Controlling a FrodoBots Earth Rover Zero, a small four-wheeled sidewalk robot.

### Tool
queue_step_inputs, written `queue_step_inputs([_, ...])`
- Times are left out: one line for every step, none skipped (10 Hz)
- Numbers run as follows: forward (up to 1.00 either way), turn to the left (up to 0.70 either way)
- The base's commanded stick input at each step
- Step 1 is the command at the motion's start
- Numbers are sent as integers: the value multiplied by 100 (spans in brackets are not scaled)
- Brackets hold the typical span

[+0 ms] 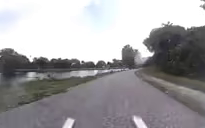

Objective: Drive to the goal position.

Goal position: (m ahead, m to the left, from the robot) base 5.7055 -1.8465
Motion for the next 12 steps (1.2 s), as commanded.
queue_step_inputs([85, -34])
queue_step_inputs([85, -34])
queue_step_inputs([85, -34])
queue_step_inputs([85, -28])
queue_step_inputs([85, -14])
queue_step_inputs([85, -11])
queue_step_inputs([85, -9])
queue_step_inputs([85, -7])
queue_step_inputs([85, -4])
queue_step_inputs([85, -27])
queue_step_inputs([85, -28])
queue_step_inputs([85, -22])
